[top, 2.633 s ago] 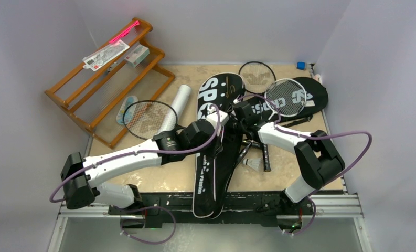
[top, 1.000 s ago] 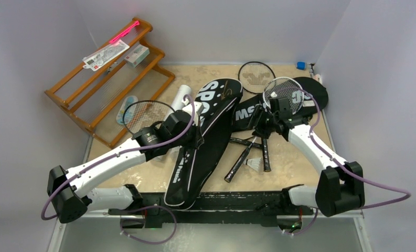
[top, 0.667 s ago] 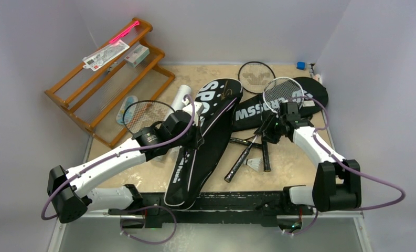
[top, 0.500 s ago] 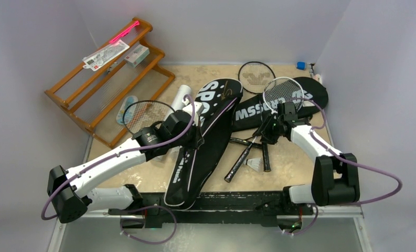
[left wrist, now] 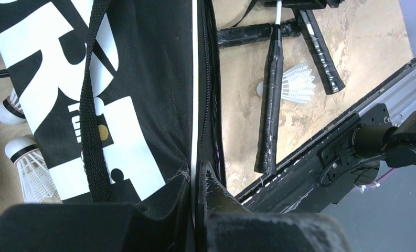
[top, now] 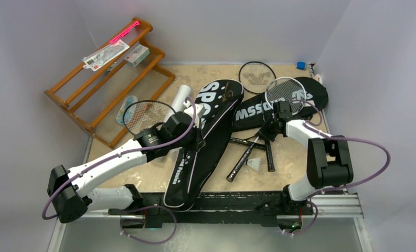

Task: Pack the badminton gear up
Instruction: Pick up the racket from the center of the board, then place the racket in the racket bag.

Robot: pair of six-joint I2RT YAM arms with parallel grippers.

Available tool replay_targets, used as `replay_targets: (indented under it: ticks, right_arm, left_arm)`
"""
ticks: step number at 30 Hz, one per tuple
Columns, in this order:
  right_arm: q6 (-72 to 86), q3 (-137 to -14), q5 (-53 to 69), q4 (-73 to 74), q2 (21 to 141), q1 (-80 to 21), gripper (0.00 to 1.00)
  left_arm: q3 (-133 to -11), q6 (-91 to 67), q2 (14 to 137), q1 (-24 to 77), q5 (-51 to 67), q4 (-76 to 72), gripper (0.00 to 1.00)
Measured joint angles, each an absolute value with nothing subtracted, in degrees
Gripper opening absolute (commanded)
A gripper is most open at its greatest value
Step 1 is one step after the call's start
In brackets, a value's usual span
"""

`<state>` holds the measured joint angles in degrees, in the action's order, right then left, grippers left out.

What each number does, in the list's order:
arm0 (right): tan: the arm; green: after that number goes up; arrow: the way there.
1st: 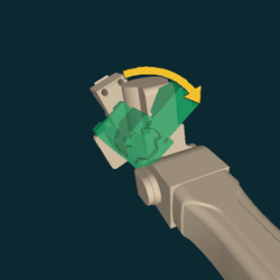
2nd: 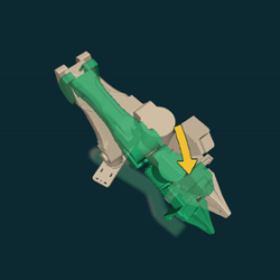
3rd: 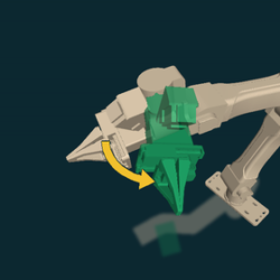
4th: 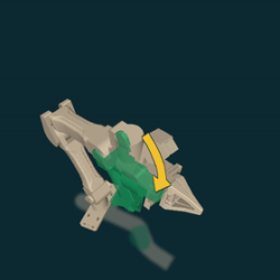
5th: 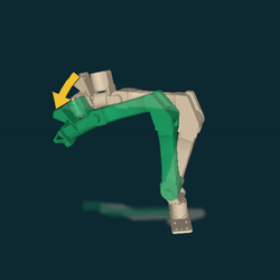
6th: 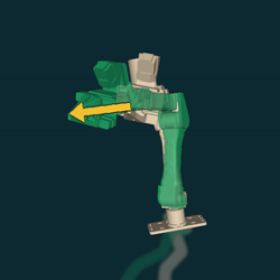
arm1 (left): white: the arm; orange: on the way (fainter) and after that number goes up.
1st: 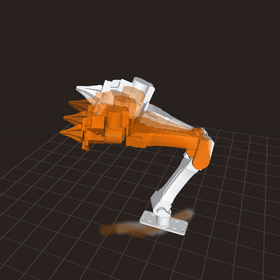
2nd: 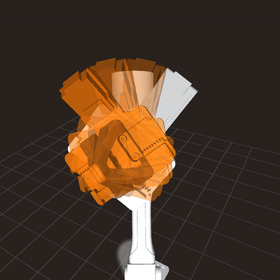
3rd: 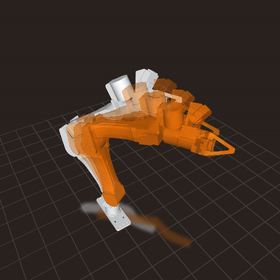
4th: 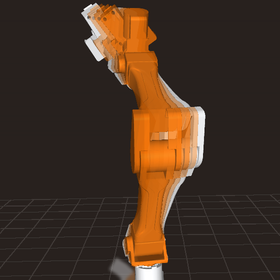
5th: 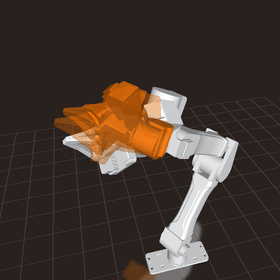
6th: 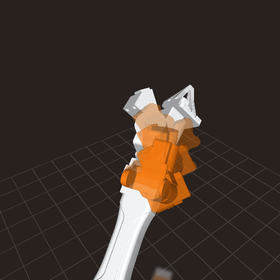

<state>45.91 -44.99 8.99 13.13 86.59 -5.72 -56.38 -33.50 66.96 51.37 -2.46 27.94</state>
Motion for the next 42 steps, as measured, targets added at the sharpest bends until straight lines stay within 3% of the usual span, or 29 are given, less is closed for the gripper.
replay_targets:
  ticks: [4,16,28,42]
  right_arm:
    - [45.9,-46.9,7.9,14.0,89.2,-5.7,0.00]
    - [40.6,-50.5,3.3,25.1,76.4,-5.7,0.00]
    - [32.1,-51.6,8.6,42.7,67.4,-6.4,0.00]
    - [30.3,-54.9,13.9,56.4,57.9,-19.5,0.00]
  left_arm:
    - [-56.3,-33.5,67.0,51.4,-2.3,27.9,0.00]
    - [-56.3,-33.4,67.0,51.4,-2.9,27.9,0.00]
    - [-56.3,-33.4,67.8,51.4,-3.3,27.9,0.00]
    - [-56.3,-33.4,69.2,51.4,-4.4,26.1,0.00]
